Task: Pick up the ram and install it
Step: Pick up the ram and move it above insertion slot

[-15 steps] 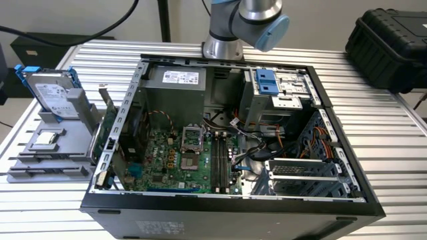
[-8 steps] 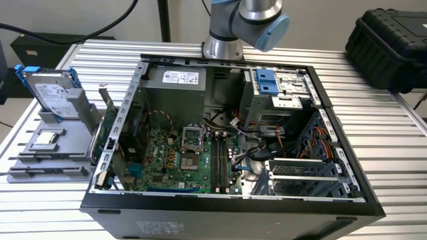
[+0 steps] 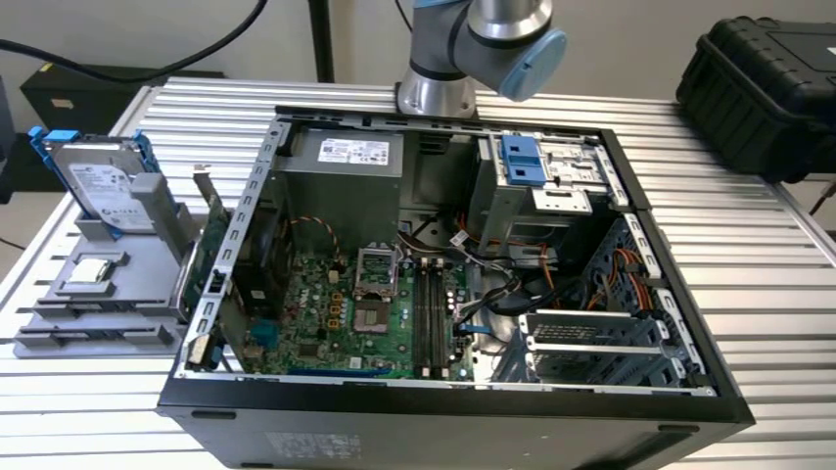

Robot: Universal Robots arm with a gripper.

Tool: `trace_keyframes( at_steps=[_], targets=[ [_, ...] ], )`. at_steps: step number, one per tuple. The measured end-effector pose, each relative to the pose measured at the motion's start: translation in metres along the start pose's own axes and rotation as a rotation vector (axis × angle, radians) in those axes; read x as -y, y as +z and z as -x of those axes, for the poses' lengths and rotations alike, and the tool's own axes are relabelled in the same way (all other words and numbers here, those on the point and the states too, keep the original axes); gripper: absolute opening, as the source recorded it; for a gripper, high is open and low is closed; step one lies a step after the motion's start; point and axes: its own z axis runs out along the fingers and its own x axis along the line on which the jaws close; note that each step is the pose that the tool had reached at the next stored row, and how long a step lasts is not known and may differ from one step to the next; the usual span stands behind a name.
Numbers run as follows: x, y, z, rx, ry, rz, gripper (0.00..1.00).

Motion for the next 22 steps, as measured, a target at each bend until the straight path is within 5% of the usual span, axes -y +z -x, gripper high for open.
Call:
trace_keyframes(
  at_steps=[22],
  targets=[
    [0.0000, 0.0000, 0.0000, -0.0106, -0.164, 0.0002, 1.00]
  ],
)
